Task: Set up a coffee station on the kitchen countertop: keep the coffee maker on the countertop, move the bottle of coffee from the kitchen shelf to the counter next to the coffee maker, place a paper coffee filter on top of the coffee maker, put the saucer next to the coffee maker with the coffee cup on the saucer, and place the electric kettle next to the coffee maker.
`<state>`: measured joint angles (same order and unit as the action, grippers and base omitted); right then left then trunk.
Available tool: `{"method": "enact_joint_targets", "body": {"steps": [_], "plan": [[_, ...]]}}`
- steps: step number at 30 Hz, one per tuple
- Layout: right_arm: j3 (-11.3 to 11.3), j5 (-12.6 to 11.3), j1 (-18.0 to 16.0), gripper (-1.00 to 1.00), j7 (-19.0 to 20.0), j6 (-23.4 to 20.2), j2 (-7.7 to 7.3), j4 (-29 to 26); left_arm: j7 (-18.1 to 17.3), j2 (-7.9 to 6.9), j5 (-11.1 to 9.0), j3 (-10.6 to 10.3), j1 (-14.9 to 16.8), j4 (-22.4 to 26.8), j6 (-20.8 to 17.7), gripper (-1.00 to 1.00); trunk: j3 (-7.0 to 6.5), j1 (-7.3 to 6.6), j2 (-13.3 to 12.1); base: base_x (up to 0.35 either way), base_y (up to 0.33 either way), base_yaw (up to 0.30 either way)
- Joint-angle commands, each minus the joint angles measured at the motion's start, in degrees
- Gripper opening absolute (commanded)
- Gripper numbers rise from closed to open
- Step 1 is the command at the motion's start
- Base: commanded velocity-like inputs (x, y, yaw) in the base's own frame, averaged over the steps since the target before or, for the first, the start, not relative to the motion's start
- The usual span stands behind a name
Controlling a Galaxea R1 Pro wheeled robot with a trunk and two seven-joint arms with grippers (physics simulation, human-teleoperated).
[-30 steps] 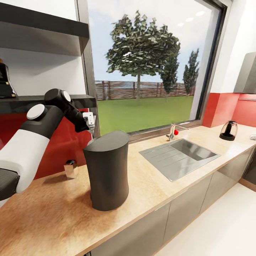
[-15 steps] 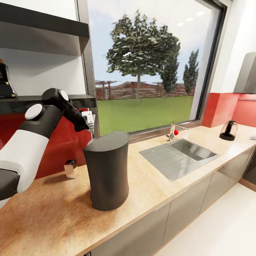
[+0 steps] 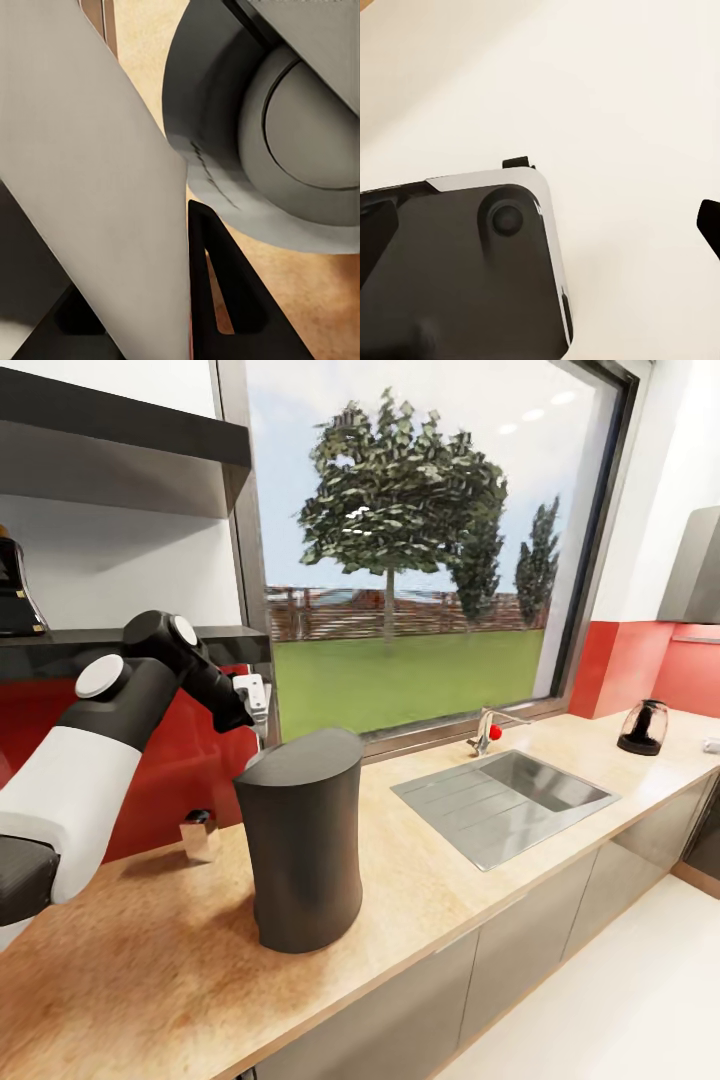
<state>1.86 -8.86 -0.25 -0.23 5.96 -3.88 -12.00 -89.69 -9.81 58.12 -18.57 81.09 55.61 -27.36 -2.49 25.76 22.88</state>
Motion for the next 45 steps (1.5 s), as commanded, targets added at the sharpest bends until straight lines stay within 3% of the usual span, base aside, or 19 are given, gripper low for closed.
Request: {"method": "enact_joint_targets", "body": {"steps": [1,24,25,45], "plan": [[0.2,-0.3,0.0,1.0,0.0,0.2,0.02,0.0,-0.3,-0.04,0.2,-0.1,0.0,0.1,-0.5,-1.0,0.03,0.02,0.0,0.0,0.0,0.0],[0.2,-0.3,0.0,1.0,0.0,0.2,0.02,0.0,-0.3,0.22,0.2,-0.3,-0.1,0.2,-0.4,-1.0,0.03,0.02,0.0,0.0,0.0,0.0],[0.2,-0.3,0.0,1.0,0.0,0.2,0.02,0.0,-0.3,0.22,0.2,-0.3,-0.1,0.2,-0.4,1.0,0.03,0.02,0.0,0.0,0.0,0.0],[0.2,-0.3,0.0,1.0,0.0,0.2,0.02,0.0,-0.3,0.23,0.2,-0.2,0.0,0.2,-0.5,1.0,0.03,0.02,0.0,0.0,0.0,0.0]]}}
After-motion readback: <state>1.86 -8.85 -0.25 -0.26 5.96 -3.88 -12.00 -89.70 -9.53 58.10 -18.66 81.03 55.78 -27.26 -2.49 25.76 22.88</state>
